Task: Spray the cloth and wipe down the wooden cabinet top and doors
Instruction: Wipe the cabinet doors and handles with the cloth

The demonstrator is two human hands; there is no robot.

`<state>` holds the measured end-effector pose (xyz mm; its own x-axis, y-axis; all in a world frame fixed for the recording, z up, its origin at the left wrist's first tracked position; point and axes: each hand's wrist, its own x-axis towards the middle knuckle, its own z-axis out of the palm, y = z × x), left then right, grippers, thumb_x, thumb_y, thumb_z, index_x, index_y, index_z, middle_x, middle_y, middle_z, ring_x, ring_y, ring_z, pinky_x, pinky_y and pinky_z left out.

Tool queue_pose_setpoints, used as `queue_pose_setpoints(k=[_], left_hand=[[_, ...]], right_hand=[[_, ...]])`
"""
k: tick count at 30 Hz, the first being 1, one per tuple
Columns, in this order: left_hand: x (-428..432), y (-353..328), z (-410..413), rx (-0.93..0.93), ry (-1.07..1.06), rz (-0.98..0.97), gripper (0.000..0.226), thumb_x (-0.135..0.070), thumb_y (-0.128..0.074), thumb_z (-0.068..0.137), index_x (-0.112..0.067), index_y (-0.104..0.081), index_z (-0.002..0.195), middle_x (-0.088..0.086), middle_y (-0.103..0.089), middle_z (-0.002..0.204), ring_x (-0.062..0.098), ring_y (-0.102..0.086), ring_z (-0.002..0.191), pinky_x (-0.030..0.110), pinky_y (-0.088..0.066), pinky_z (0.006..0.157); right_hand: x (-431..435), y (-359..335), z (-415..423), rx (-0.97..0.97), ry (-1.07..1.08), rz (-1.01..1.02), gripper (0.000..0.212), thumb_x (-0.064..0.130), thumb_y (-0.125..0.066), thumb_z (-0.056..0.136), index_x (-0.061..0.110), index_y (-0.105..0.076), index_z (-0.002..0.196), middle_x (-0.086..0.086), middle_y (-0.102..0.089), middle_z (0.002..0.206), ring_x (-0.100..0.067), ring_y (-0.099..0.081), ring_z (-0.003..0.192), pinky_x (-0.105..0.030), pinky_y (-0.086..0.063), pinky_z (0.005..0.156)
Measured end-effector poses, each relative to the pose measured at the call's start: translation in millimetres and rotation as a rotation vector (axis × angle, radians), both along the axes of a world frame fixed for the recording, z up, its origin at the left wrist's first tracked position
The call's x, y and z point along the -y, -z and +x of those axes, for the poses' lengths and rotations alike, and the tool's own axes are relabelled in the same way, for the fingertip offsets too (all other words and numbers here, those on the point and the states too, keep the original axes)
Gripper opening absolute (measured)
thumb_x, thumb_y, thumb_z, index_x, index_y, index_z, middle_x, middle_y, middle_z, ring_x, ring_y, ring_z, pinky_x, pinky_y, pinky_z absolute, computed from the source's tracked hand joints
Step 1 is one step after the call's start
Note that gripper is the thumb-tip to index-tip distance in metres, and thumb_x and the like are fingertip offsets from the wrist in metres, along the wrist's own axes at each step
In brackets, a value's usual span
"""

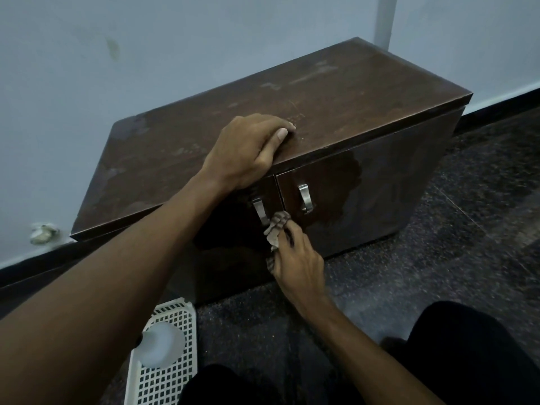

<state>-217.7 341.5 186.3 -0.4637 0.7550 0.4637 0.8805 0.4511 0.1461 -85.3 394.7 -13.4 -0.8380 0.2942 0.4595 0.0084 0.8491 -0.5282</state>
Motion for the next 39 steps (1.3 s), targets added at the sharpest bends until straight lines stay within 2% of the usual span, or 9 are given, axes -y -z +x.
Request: queue_pose_setpoints(k=[4,7,10,14,18,22,26,32,39], left_hand=[[-2,-1,2,-0.022,0.015,-0.047,0.04,-0.044,-0.053,0.098,-0.016,-0.071,0.119,-0.001,-0.073,0.119,0.016,-0.066,0.109,0.044,-0.052,0.093],[-1,2,1,-0.106,0.038,-0.134,0.063,-0.066,-0.064,0.084,-0.017,-0.069,0.123,-0.001,-0.07,0.126,0.017,-0.064,0.115,0.043,-0.05,0.095],[0,4,-1,-0.151,0.055,-0.145,0.065,-0.065,-0.068,0.081,-0.016,-0.069,0.125,0.001,-0.068,0.128,0.019,-0.063,0.117,0.043,-0.05,0.094],[-2,3,1,-0.153,0.062,-0.146,0.063,-0.062,-0.069,0.082,-0.016,-0.068,0.125,0.001,-0.068,0.128,0.019,-0.063,0.117,0.038,-0.048,0.094],[-1,4,-1,-0.149,0.058,-0.146,0.063,-0.064,-0.067,0.082,-0.017,-0.068,0.124,-0.001,-0.068,0.128,0.018,-0.063,0.116,0.037,-0.048,0.094],[-1,6,-2,-0.144,0.063,-0.142,0.063,-0.063,-0.068,0.082,-0.017,-0.068,0.124,0.0,-0.068,0.128,0.019,-0.063,0.116,0.042,-0.05,0.094],[0,6,-3,-0.134,0.066,-0.125,0.062,-0.062,-0.07,0.082,-0.017,-0.069,0.124,-0.001,-0.068,0.127,0.019,-0.063,0.116,0.045,-0.051,0.093],[0,7,-3,-0.142,0.068,-0.12,0.061,-0.061,-0.072,0.082,-0.016,-0.069,0.123,0.0,-0.069,0.127,0.02,-0.064,0.116,0.046,-0.052,0.093],[-1,8,-4,-0.142,0.067,-0.125,0.061,-0.062,-0.07,0.081,-0.017,-0.069,0.123,-0.001,-0.069,0.127,0.019,-0.063,0.116,0.046,-0.051,0.093]], right_hand=[[-5,8,3,0.019,-0.004,0.039,0.041,0.008,-0.073,0.077,0.007,-0.066,0.117,-0.008,-0.054,0.134,-0.024,-0.062,0.082,-0.033,-0.054,0.05],[-5,4,6,-0.048,0.02,-0.011,0.035,0.013,-0.057,0.088,0.004,-0.065,0.12,-0.008,-0.053,0.133,-0.024,-0.065,0.091,-0.032,-0.055,0.055],[-2,-10,4,-0.084,0.104,-0.193,0.03,0.017,-0.053,0.098,0.007,-0.062,0.125,-0.006,-0.049,0.135,-0.02,-0.065,0.095,-0.031,-0.057,0.061],[16,-36,-2,-0.09,0.2,-0.435,0.031,0.032,-0.044,0.103,0.007,-0.063,0.105,0.0,-0.042,0.132,-0.011,-0.061,0.073,-0.032,-0.054,0.057],[32,-58,-9,-0.1,0.211,-0.743,0.033,0.034,-0.039,0.106,0.01,-0.058,0.115,0.007,-0.035,0.127,0.011,-0.052,0.086,-0.009,-0.043,0.065],[36,-50,-11,-0.093,0.281,-0.822,0.03,0.032,-0.041,0.106,0.011,-0.06,0.116,0.005,-0.037,0.13,0.018,-0.047,0.089,-0.014,-0.041,0.065],[34,-40,-6,-0.117,0.278,-0.738,0.027,0.027,-0.044,0.104,0.012,-0.063,0.117,0.008,-0.042,0.125,0.006,-0.053,0.082,-0.016,-0.039,0.061],[2,2,13,0.006,0.117,-0.213,0.031,0.02,-0.05,0.097,0.012,-0.06,0.125,0.002,-0.047,0.13,-0.016,-0.061,0.091,-0.029,-0.053,0.056],[-55,21,22,-0.004,0.213,-0.21,0.039,0.021,-0.041,0.095,0.008,-0.059,0.127,-0.003,-0.047,0.132,-0.025,-0.064,0.092,-0.028,-0.046,0.063]])
